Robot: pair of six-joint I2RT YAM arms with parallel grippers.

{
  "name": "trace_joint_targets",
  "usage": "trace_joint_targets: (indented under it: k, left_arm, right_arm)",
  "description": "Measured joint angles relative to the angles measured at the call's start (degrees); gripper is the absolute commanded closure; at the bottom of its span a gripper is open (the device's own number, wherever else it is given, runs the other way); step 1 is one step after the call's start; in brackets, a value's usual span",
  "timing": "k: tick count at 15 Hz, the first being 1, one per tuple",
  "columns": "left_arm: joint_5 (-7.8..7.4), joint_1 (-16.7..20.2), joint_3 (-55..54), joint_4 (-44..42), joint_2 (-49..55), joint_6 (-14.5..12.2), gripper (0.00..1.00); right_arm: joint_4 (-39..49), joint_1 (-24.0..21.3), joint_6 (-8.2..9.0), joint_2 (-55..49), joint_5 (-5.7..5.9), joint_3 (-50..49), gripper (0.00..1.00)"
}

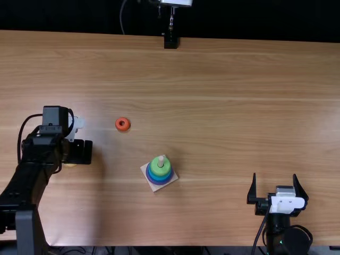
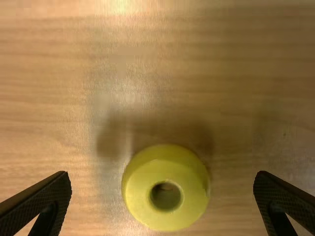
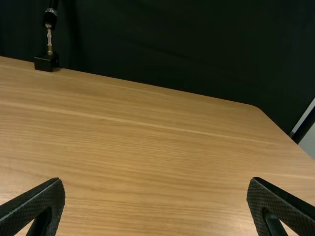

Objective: Build the Hanoi tower: stack the rings onto the peg from bottom to top in this color order: purple, dark blue, light blue, dark green, light green, yellow, orange.

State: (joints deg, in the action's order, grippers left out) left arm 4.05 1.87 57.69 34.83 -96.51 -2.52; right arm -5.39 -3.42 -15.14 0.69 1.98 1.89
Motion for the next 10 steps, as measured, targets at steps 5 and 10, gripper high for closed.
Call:
trace_joint_targets:
  k: [5,10]
  left_arm:
    - [-0.02,0.00,0.09,0.00,-2.47,0.00,0.00]
    - [0.00,0.00,0.11,0.13,-2.75,0.00,0.00]
  right_arm:
    - [0.02,-0.02,-0.02,0.00,0.00,0.02,0.00]
    - [0.00,0.00,0.00,0.00,-0.02,0.02,0.00]
